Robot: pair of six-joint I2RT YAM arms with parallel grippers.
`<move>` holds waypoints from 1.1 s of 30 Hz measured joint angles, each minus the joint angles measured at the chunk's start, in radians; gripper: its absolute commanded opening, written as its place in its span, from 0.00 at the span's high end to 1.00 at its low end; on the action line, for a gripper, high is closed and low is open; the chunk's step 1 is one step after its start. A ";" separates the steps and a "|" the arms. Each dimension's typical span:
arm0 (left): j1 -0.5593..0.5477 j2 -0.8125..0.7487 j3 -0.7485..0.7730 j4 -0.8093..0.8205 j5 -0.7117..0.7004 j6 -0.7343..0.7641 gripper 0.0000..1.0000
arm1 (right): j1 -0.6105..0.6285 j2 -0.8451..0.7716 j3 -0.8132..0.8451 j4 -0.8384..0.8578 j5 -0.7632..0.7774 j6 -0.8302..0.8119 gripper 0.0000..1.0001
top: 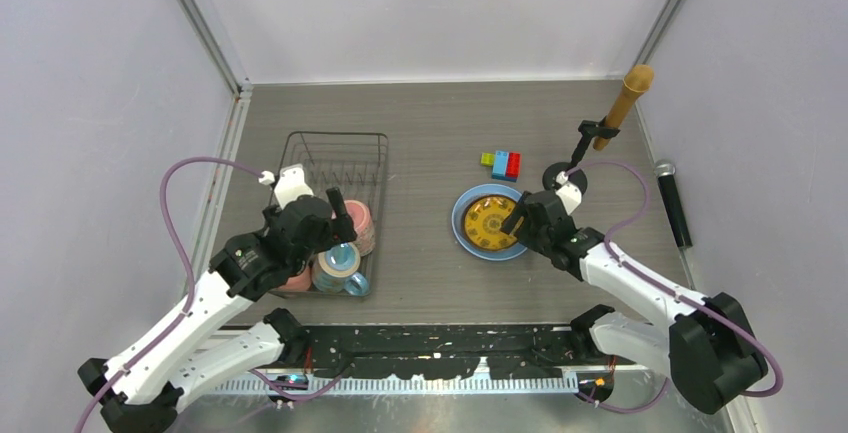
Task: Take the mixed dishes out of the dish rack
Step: Place the plate at the center of the board, then pick up the cup from the dish rack.
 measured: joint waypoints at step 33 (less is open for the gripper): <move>0.100 0.382 0.079 0.125 0.082 0.137 0.01 | 0.000 -0.488 -0.028 -0.145 0.043 -0.161 0.00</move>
